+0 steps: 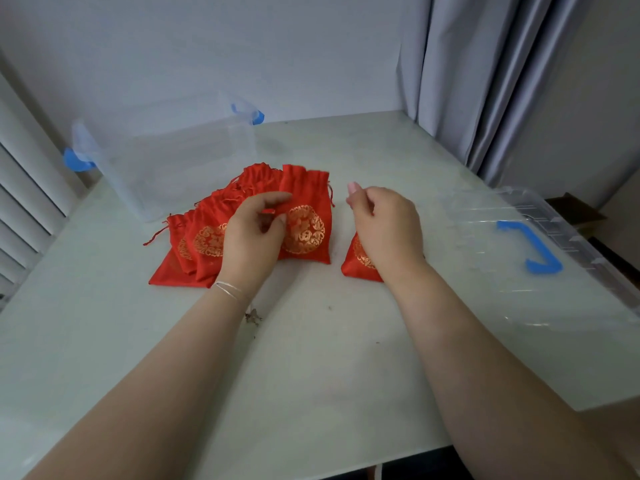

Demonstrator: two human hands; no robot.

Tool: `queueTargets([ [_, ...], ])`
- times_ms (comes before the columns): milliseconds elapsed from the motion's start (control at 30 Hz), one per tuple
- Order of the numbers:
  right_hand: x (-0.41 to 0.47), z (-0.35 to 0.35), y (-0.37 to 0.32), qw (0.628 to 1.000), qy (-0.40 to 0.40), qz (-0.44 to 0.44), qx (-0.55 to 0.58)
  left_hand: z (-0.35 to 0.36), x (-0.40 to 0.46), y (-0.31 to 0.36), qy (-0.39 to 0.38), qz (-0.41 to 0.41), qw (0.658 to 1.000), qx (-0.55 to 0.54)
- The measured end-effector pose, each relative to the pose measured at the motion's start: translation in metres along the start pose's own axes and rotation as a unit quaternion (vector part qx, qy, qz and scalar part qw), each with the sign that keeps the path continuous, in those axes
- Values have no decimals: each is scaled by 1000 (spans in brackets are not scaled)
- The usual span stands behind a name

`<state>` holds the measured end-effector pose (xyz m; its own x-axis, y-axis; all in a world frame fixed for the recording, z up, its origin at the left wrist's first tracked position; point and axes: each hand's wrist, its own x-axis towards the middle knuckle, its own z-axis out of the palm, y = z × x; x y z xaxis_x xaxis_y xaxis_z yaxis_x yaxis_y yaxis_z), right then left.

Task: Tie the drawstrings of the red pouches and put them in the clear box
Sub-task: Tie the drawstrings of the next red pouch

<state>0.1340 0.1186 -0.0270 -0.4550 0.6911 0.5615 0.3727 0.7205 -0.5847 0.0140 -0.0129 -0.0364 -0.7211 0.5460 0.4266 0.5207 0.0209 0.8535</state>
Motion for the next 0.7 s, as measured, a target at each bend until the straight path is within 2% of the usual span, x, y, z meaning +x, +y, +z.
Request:
queueTargets([
  [67, 0, -3, -3, 997, -64, 46, -9, -1, -4, 13, 19, 0, 996, -85],
  [167, -3, -3, -10, 970, -147, 123, 151, -2, -9, 26, 13, -11, 987, -160],
  [267, -6, 0, -17, 914, -144, 176, 337, -4, -10, 29, -5, -37, 982, -187],
  [333, -7, -2, -20, 881, -129, 200, 409, -5, -8, 29, -14, -80, 974, -210],
  [533, -15, 2, -26, 861, -194, 191, 430, -6, -5, 24, -97, -252, 916, -297],
  [633, -18, 3, -27, 871, -198, 168, 417, -7, -2, 20, -81, -311, 904, -281],
  [700, -19, 1, -30, 856, -184, 174, 450, -8, -1, 19, -80, -317, 902, -283],
])
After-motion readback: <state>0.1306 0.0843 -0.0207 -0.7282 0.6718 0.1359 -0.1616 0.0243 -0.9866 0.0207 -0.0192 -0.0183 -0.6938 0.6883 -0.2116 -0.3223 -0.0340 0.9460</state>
